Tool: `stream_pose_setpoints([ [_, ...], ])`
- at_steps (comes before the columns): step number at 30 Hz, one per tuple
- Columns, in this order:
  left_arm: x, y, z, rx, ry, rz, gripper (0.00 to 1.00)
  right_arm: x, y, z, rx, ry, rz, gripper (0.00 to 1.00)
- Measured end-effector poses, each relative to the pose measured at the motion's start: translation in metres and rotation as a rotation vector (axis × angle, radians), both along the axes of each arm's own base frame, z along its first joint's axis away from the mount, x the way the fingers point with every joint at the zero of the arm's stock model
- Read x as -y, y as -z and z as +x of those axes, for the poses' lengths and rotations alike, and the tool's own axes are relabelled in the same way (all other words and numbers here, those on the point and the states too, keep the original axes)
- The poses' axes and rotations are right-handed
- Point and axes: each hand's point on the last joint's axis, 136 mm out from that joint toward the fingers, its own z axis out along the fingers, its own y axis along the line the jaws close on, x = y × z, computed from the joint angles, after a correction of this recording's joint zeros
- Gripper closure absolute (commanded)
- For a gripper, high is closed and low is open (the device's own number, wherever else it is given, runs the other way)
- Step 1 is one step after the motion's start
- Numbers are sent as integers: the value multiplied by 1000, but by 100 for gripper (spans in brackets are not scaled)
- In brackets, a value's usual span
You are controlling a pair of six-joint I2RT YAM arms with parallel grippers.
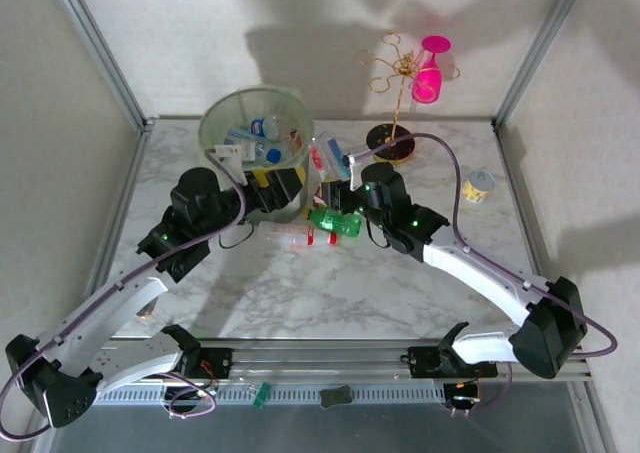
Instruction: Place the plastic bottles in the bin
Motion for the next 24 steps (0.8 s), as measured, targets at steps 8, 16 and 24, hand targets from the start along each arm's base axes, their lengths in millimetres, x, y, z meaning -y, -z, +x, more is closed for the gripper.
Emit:
stream_pose_setpoints([
  [8,22,0,17,-67,7,-7,8,-8,-38,-29,72,-70,68,52],
  [16,48,3,15,-85,57,1,12,-17,-49,-49,88,-132,99,52],
  [24,53,2,15,-81,68,-2,44,-15,-55,-61,103,-149,115,52],
])
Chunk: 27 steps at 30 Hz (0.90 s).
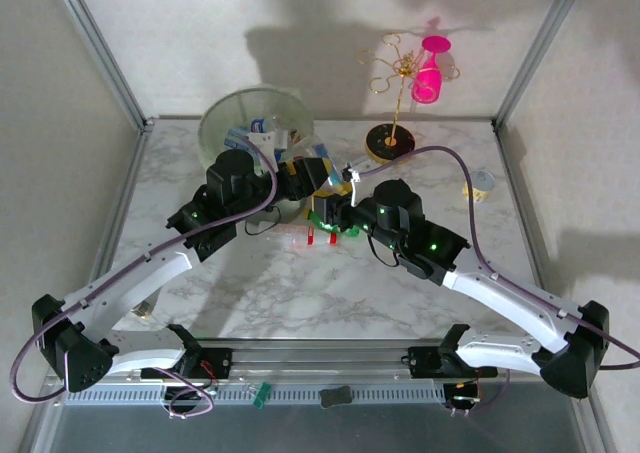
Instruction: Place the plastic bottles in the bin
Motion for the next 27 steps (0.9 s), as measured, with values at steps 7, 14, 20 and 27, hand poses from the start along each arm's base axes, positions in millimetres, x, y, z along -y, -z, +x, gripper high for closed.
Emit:
stream_pose_setpoints([
  [7,5,-1,1,5,2,7,53,3,0,1,-4,20,2,43],
  [14,11,-18,-4,34,14,7,52,4,3,2,-20,33,3,7],
  [20,-30,-46,28,66,-124,-13,52,11,5,4,-23,66,-15,6],
  [27,-121,-49,85,22,-391,-41,52,33,-2,-3,4,110,6,5],
])
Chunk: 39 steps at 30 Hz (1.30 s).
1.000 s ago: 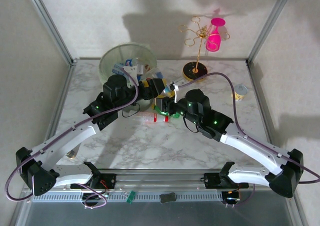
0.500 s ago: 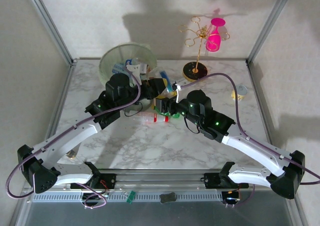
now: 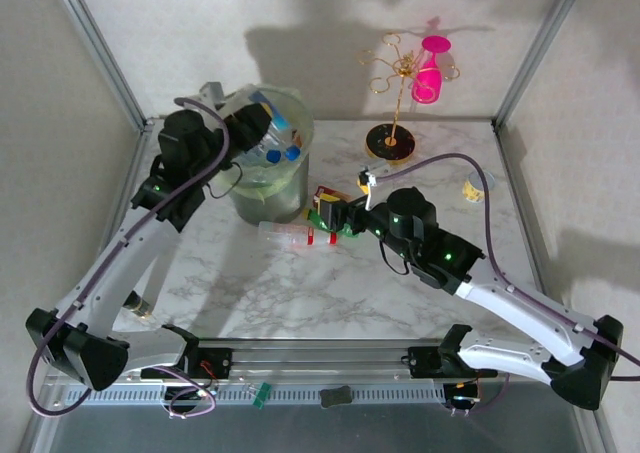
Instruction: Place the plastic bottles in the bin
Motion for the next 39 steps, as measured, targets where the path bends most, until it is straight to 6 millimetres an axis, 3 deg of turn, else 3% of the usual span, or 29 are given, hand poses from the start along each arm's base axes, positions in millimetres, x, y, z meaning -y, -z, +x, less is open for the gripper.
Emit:
stream_pose_setpoints([
  [5,-27,1,23,-34,-79,-45,52,7,1,-1,-3,19,-10,6],
  [9,-44,18,40,-101,-136,-65,53,10,5,-2,-9,25,-26,6],
  [15,-51,49,60,-226,-209,-64,52,16,8,-2,-9,45,-42,5],
  [19,-57,69,64,-298,-261,-72,50,17,9,-2,-8,48,-48,5],
  [31,-94,98,66,-384,-395,-99,48,20,17,1,-3,69,-81,5],
  [34,-102,104,67,-401,-419,-118,40,20,18,1,-4,69,-83,5],
  [39,-99,101,68,-392,-397,-131,29,21,18,2,-3,79,-85,5],
])
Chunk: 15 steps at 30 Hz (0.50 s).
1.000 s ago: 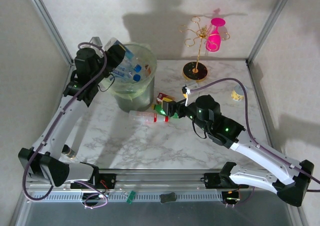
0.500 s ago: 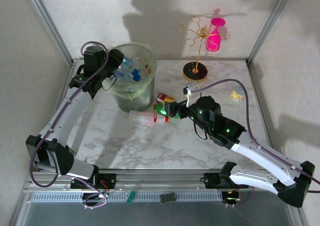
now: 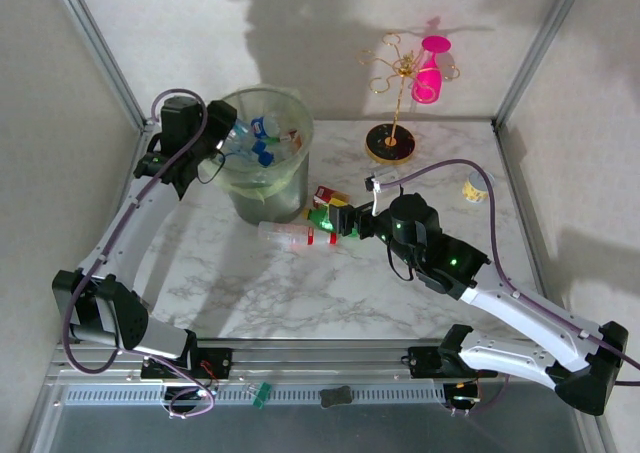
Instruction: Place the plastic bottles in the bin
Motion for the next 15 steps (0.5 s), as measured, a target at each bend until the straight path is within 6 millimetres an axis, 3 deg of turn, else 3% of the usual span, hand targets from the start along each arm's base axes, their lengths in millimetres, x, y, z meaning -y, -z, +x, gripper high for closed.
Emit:
stream_pose_setpoints([
  [15,-11,-30,-19,53,-31,38,19,1,6,1,-6,7,-11,4],
])
